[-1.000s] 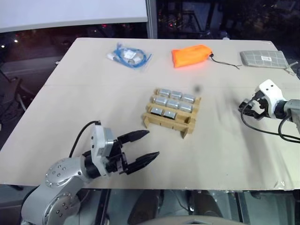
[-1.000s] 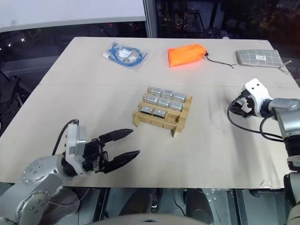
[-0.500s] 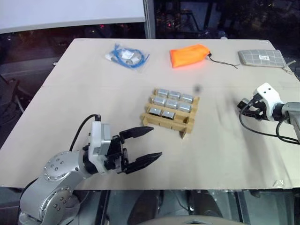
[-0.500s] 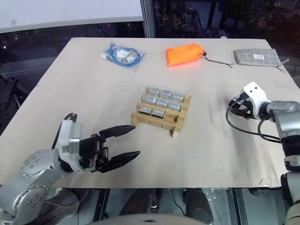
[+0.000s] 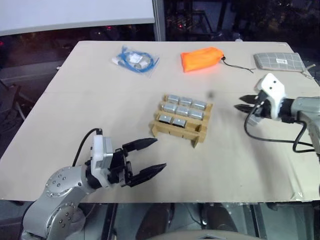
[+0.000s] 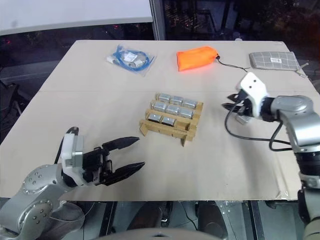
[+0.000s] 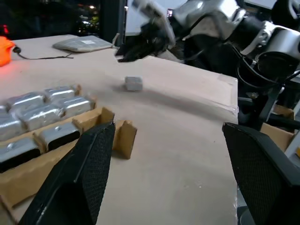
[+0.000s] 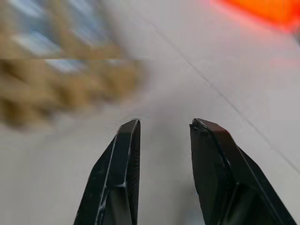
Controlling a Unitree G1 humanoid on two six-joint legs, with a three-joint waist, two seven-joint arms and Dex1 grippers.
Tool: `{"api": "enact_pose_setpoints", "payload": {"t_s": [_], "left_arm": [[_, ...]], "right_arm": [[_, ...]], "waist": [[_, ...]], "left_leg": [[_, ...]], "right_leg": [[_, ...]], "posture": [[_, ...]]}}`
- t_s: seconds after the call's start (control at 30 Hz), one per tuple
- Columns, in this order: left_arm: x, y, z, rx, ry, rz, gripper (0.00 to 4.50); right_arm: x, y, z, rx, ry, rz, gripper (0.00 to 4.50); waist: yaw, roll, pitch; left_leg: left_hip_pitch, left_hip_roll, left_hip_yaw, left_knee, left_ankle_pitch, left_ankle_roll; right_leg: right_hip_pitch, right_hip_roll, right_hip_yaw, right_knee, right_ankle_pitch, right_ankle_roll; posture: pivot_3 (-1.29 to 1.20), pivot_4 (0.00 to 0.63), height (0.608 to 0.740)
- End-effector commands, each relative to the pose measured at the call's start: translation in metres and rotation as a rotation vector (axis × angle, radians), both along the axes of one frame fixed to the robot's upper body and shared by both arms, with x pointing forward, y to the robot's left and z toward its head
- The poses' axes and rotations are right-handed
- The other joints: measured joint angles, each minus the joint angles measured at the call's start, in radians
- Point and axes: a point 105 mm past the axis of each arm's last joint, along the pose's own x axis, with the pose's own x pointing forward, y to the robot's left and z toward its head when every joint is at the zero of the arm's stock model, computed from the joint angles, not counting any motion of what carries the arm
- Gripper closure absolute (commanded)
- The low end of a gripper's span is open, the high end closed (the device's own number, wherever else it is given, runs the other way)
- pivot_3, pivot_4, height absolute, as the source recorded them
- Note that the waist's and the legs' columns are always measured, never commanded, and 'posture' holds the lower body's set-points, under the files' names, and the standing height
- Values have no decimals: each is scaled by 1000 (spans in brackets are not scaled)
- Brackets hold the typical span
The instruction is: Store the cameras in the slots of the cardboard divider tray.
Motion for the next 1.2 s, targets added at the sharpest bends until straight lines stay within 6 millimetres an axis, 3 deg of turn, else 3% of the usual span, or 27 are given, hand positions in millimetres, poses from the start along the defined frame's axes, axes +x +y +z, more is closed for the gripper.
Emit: {"api": "enact_pose_setpoints", "payload": {"t_s": [0.03,0.1,0.17,0.27,0.33,0.57,0.73,1.0,1.1,1.2], "left_arm": [[-3,3,3,8,-36,0,681],[-4,3,3,10,-36,2,681],[-4,4,2,13,-35,3,681],[-5,4,1,14,-33,9,681],[-5,3,0,11,-30,9,681],[-3,0,-4,8,-22,-6,681],[-1,0,-4,12,-27,-21,681],[-2,2,-4,16,-32,-9,681],[-2,3,-5,14,-32,2,681],[0,2,-4,4,-26,18,681]], "right_arm": [[1,-1,3,-42,-36,-49,2852],[9,-20,2,-76,-44,-129,2852],[9,-34,-1,-103,-31,-172,2335],[8,-55,-9,-168,-51,-257,1161],[-3,-64,-25,-191,6,-271,23],[-7,-84,-53,-211,59,-330,23],[13,-101,-59,-186,46,-403,23],[20,-103,-67,-129,134,-368,23],[18,-100,-69,-126,161,-341,837],[18,-96,-68,-124,158,-322,2306]], "waist": [[7,0,0],[14,0,0],[23,0,0],[25,0,0],[24,0,0],[17,1,0],[16,1,0],[15,1,0],[15,1,0],[14,0,-1]], "left_leg": [[0,0,0,0,0,0],[0,-1,0,0,0,0],[0,-1,0,0,0,0],[-1,-1,-1,-2,0,0],[-1,-1,-1,-3,0,0],[1,0,2,-3,0,0],[1,0,2,-2,0,0],[0,0,2,-3,0,0],[1,0,2,-3,0,0],[1,0,1,-3,0,0]], "right_leg": [[0,0,0,0,0,0],[0,-1,-1,-1,0,0],[0,-1,-1,-2,0,0],[0,-1,-1,-2,0,0],[-1,-1,-1,-2,0,0],[-1,-1,1,-2,0,0],[0,0,1,-2,0,0],[0,0,1,-2,0,0],[0,0,1,-2,0,0],[0,0,1,-2,0,0]], "posture": [[0,150,740],[0,150,740],[0,150,740],[0,150,740],[0,150,740],[0,150,740],[0,150,740],[0,150,740],[0,150,740],[0,150,740]]}}
